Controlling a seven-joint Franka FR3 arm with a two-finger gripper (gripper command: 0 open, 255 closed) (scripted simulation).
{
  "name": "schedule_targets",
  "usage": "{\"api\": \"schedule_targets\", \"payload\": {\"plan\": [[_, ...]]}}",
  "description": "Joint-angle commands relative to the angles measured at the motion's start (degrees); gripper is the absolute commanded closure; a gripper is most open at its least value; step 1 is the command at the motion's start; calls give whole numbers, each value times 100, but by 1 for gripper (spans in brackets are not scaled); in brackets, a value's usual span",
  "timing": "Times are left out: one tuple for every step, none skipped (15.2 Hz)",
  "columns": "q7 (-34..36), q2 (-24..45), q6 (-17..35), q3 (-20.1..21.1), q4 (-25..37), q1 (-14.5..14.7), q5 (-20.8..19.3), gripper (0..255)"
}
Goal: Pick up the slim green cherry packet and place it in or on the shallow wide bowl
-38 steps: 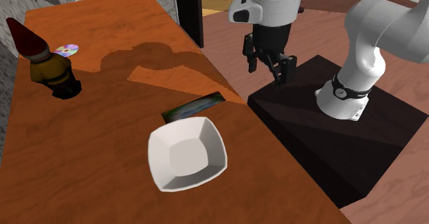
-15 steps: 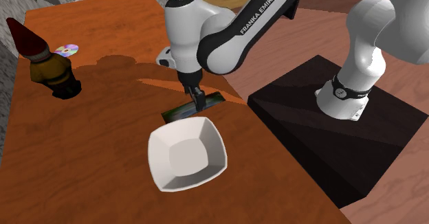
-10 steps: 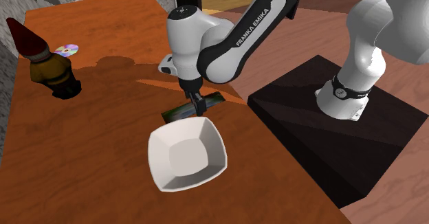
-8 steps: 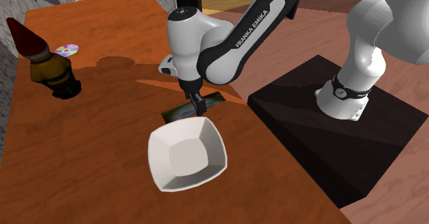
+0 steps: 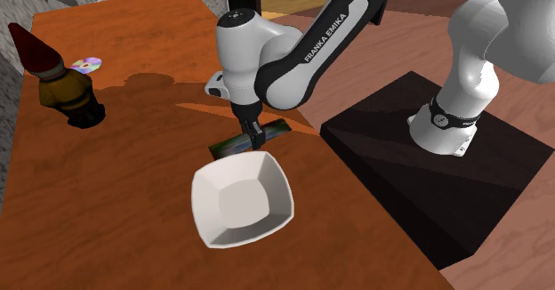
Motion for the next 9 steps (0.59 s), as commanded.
{"api": "schedule_targets", "payload": {"plan": [[0,2,1,0,0,0,0,255],[0,2,1,0,0,0,0,255],[0,2,1,0,0,0,0,255],[0,1,1,0,-1,0,0,255],[0,2,2,1,0,0,0,255],[-1,3,2,1,0,0,1,255],[0,1,1,0,-1,0,0,255],[22,-62,-58,-22,-3,16,-33,255],[45,-125,-118,-43,-2,32,-67,255]]}}
